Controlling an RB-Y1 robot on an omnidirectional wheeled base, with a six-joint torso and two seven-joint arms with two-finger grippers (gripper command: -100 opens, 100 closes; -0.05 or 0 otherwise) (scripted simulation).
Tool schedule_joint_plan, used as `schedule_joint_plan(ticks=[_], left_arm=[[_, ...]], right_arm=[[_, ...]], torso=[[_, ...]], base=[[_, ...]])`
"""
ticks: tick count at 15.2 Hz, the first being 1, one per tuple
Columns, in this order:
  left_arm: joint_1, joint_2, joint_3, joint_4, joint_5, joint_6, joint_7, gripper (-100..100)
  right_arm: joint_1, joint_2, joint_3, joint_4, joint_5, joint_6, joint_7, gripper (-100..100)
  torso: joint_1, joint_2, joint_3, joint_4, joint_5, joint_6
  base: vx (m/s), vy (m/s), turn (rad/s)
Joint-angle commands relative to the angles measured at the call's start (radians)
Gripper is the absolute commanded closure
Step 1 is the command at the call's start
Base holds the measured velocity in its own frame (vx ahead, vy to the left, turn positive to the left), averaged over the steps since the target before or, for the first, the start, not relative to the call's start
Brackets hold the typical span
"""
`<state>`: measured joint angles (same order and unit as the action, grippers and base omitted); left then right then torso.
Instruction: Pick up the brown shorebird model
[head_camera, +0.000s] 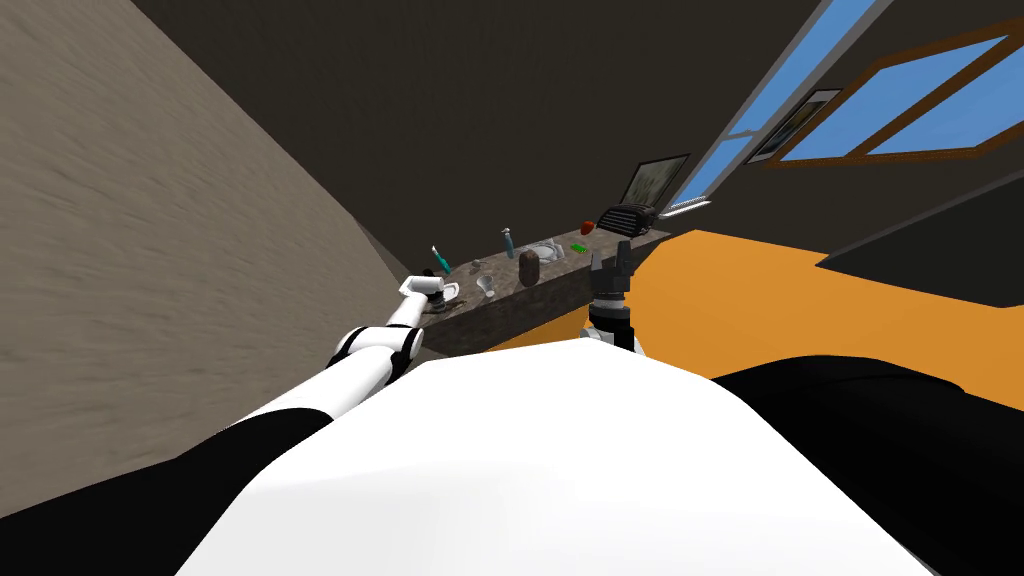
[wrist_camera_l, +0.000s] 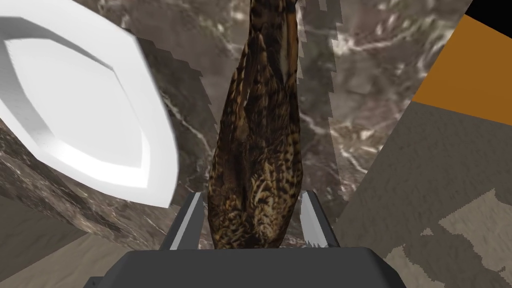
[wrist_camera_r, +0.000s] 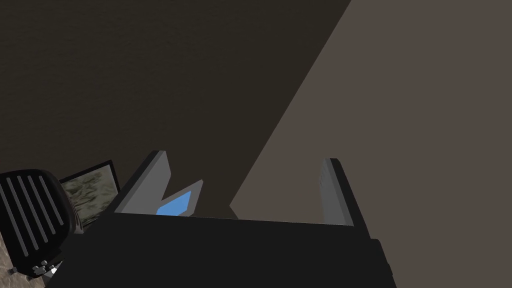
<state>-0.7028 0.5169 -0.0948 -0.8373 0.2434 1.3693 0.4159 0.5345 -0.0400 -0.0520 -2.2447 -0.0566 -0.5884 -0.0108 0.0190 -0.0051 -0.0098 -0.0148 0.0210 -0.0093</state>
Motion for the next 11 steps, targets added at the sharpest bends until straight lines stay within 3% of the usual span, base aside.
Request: schedule_joint_plan(ticks=[1, 2, 3, 5, 6, 8, 9, 11], left_arm=[[0.050, 0.032, 0.015, -0.050, 0.030, 0.004, -0.011, 100], [0.051, 0.032, 0.015, -0.056, 0.030, 0.004, -0.011, 100], [0.093, 0.075, 0.036, -0.097, 0.072, -0.002, -0.030, 100], [0.122, 0.082, 0.036, -0.109, 0.080, -0.002, -0.030, 100], [0.162, 0.125, 0.056, -0.162, 0.121, -0.007, -0.049, 100], [0.193, 0.133, 0.056, -0.162, 0.130, -0.007, -0.049, 100], [0.223, 0.173, 0.077, -0.209, 0.170, -0.013, -0.068, 100], [0.264, 0.183, 0.077, -0.216, 0.180, -0.013, -0.068, 100]], right_arm=[[0.000, 0.000, 0.000, 0.000, 0.000, 0.000, 0.000, 0], [0.000, 0.000, 0.000, 0.000, 0.000, 0.000, 0.000, 0], [0.000, 0.000, 0.000, 0.000, 0.000, 0.000, 0.000, 0], [0.000, 0.000, 0.000, 0.000, 0.000, 0.000, 0.000, 0], [0.000, 0.000, 0.000, 0.000, 0.000, 0.000, 0.000, 0], [0.000, 0.000, 0.000, 0.000, 0.000, 0.000, 0.000, 0], [0.000, 0.000, 0.000, 0.000, 0.000, 0.000, 0.000, 0], [0.000, 0.000, 0.000, 0.000, 0.000, 0.000, 0.000, 0]], torso=[[0.000, 0.000, 0.000, 0.000, 0.000, 0.000], [-0.003, -0.003, -0.002, -0.001, 0.000, 0.000], [-0.004, -0.004, -0.002, -0.001, -0.001, 0.001], [-0.006, -0.006, -0.003, -0.001, -0.001, 0.000], [-0.006, -0.004, -0.003, -0.001, -0.001, 0.000], [-0.006, -0.007, -0.004, -0.001, -0.001, 0.000], [-0.005, -0.006, -0.004, -0.002, -0.001, 0.001], [-0.006, -0.007, -0.004, -0.001, -0.001, 0.001]], base=[[0.116, -0.101, 0.022], [0.108, -0.098, 0.042], [0.103, -0.118, 0.004], [0.098, -0.105, 0.002], [0.091, -0.125, -0.001], [0.101, -0.119, 0.009], [0.090, -0.116, -0.009], [0.080, -0.110, 0.003]])
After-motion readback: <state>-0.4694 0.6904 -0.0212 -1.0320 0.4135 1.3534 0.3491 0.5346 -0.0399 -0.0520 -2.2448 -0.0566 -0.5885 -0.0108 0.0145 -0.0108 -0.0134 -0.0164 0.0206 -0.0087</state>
